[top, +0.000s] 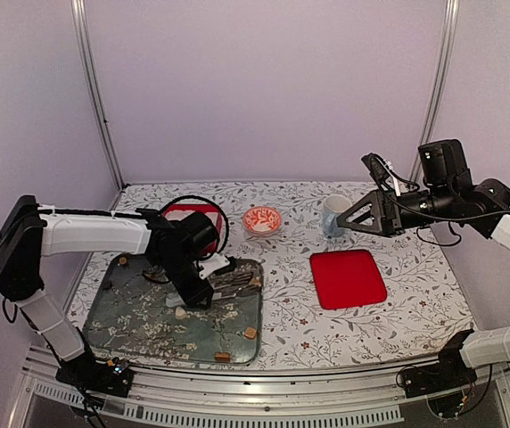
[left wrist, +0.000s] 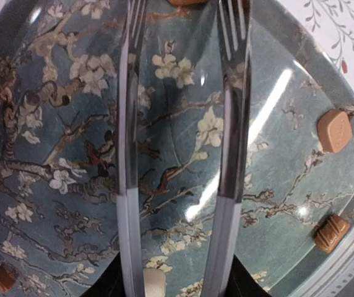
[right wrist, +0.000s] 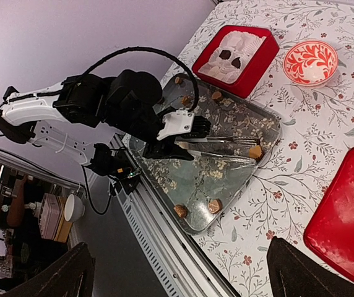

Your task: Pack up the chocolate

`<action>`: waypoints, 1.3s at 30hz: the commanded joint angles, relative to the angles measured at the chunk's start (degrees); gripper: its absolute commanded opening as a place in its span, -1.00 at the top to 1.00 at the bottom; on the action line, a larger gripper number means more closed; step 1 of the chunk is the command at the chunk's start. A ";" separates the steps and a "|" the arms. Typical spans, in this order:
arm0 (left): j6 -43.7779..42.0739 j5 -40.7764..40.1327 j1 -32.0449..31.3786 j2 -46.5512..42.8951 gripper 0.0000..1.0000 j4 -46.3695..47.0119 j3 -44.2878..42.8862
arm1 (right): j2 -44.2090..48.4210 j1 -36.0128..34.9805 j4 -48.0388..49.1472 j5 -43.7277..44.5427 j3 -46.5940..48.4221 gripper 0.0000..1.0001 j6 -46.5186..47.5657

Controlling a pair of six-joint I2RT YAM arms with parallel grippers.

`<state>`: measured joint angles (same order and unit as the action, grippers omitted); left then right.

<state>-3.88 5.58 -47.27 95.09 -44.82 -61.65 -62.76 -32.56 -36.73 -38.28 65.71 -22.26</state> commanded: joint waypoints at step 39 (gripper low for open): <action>13.52 5.59 26.44 -6.45 0.51 -0.71 -13.04 | -1.62 0.54 13.11 1.86 -6.51 -0.98 -1.48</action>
<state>7.64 8.10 -23.79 84.68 -46.74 -73.28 -64.51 -32.42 -26.92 -36.51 61.76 -23.40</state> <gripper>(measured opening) 0.291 0.990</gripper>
